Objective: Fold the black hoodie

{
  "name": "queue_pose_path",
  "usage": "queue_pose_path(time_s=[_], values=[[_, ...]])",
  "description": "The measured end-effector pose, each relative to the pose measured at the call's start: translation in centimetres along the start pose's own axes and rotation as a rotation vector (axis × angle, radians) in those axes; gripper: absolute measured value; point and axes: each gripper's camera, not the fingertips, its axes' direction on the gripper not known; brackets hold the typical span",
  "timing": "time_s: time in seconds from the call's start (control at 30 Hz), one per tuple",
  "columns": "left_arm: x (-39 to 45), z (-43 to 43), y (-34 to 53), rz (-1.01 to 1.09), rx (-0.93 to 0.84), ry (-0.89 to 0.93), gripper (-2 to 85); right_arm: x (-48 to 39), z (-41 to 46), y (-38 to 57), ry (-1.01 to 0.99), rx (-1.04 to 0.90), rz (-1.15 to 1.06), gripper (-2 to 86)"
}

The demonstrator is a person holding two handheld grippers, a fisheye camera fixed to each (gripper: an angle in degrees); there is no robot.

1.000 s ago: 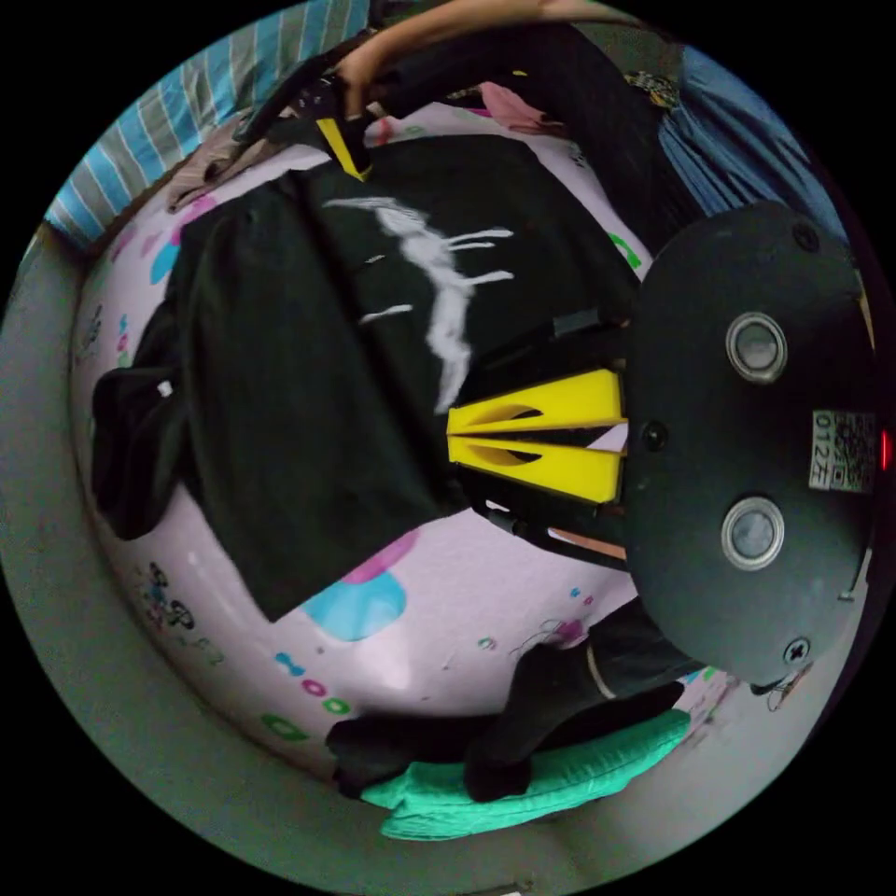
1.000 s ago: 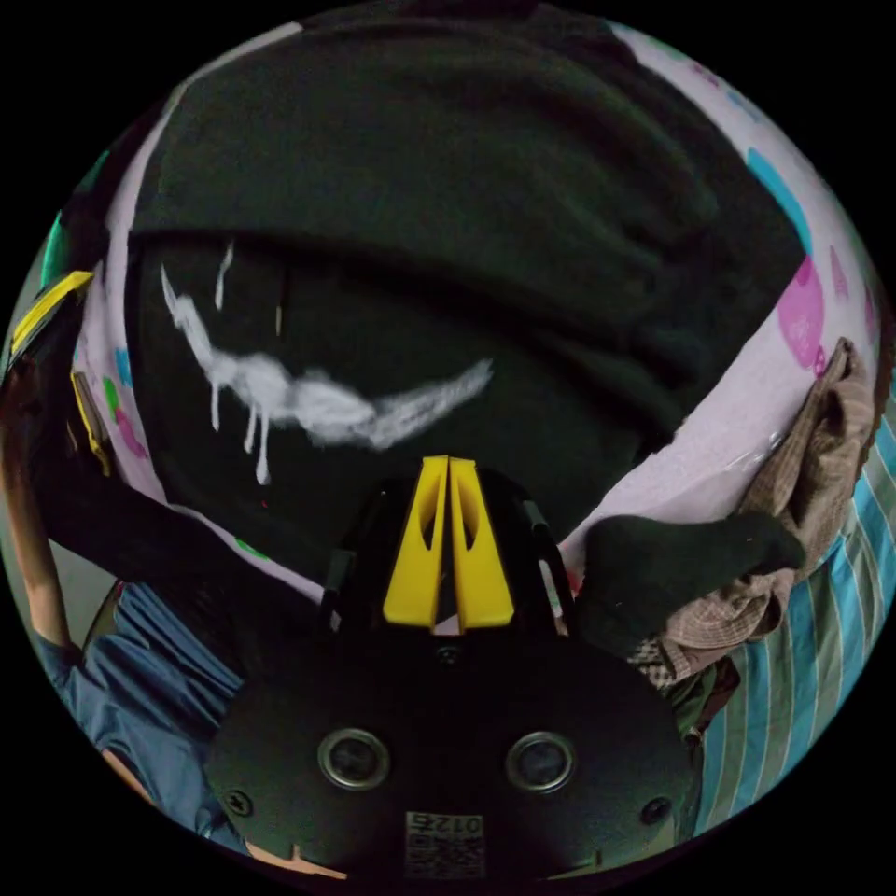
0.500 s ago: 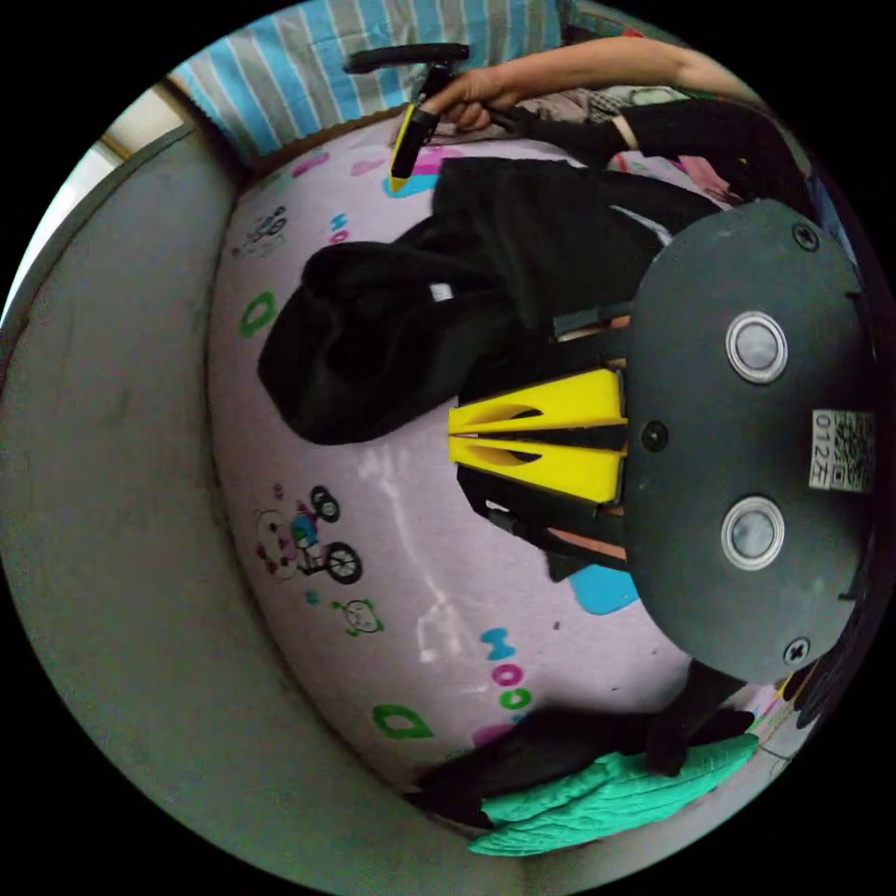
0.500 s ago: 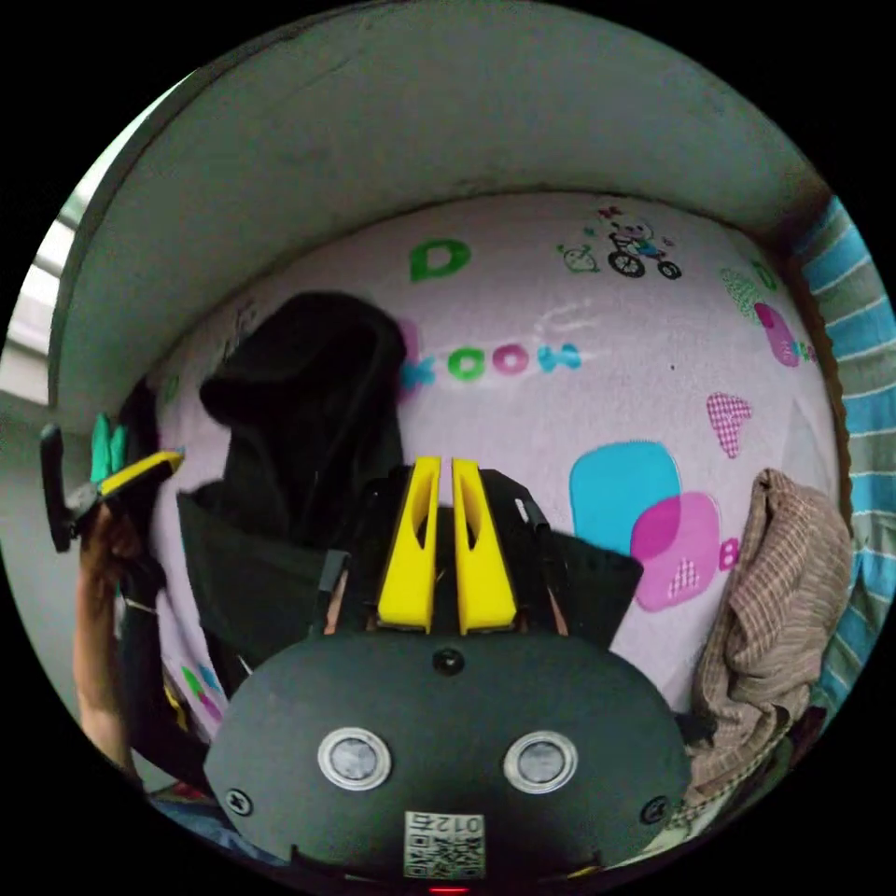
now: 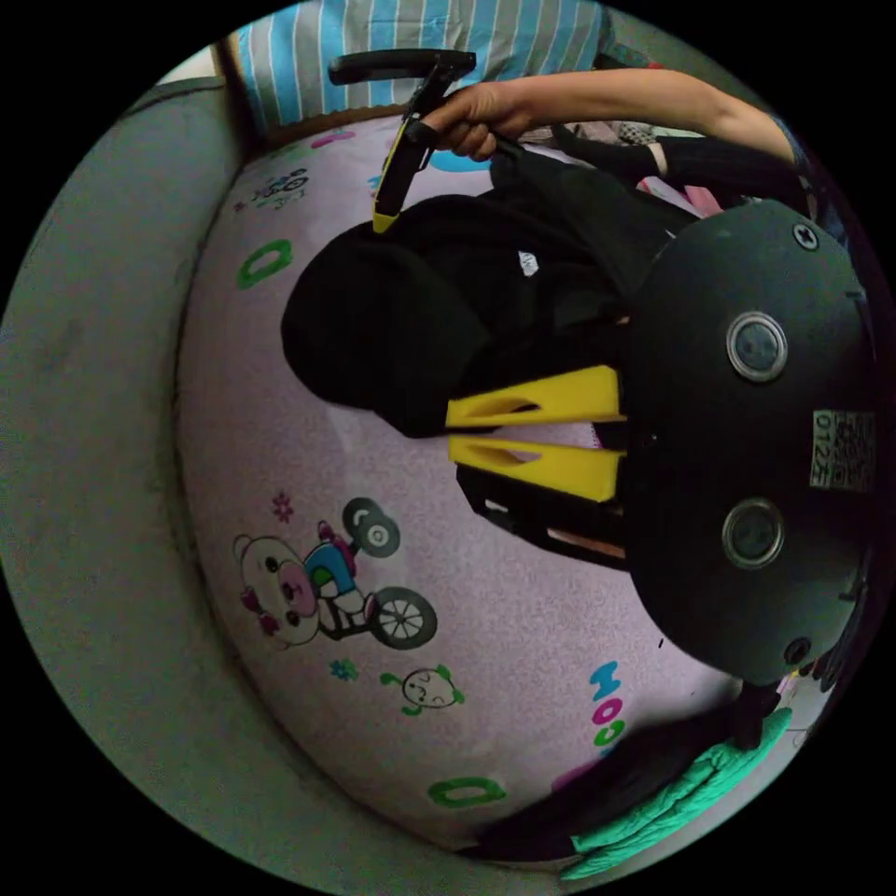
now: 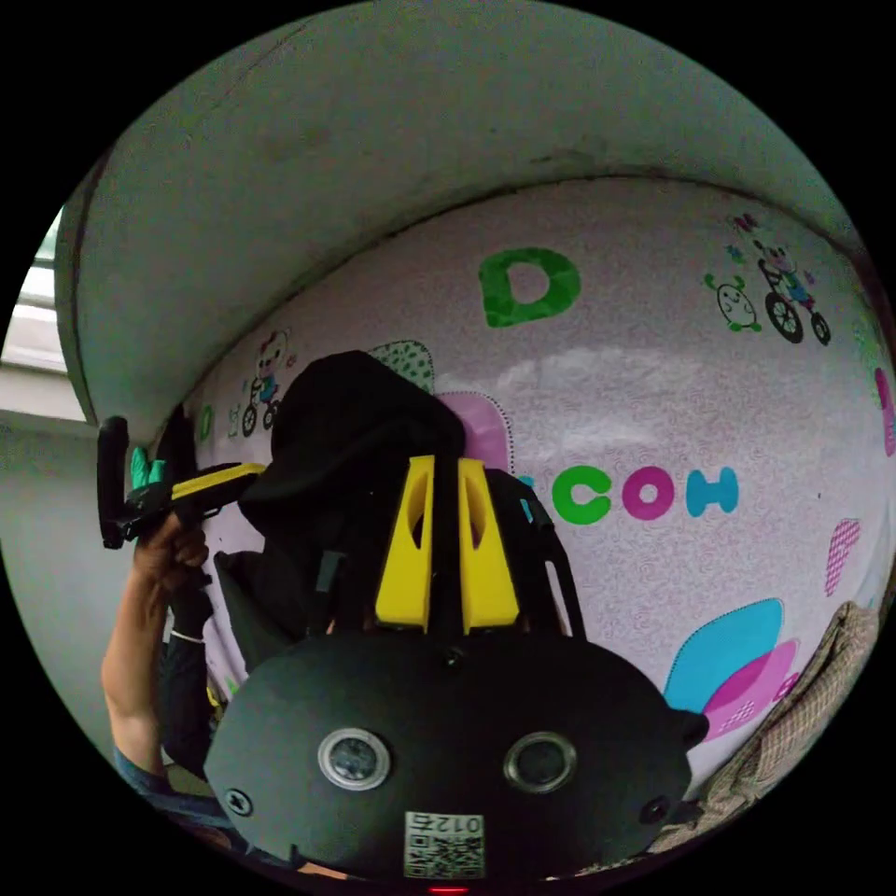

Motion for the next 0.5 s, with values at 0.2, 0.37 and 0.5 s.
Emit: queue_pose_path(time_s=[0.2,0.37,0.5], values=[[0.2,-3.3,4.0,0.055,0.089,-0.033,0.1,-0.5,-3.6,3.7,-0.041,0.081,-0.072,-0.6],[0.8,-7.8,9.1,0.094,0.177,-0.036,-0.1,-0.7,-7.0,7.5,-0.08,0.103,-0.117,-0.7],[1.8,-11.0,14.5,0.128,0.251,-0.031,-0.2,-0.7,-9.7,11.9,-0.092,0.119,-0.147,-0.8]])
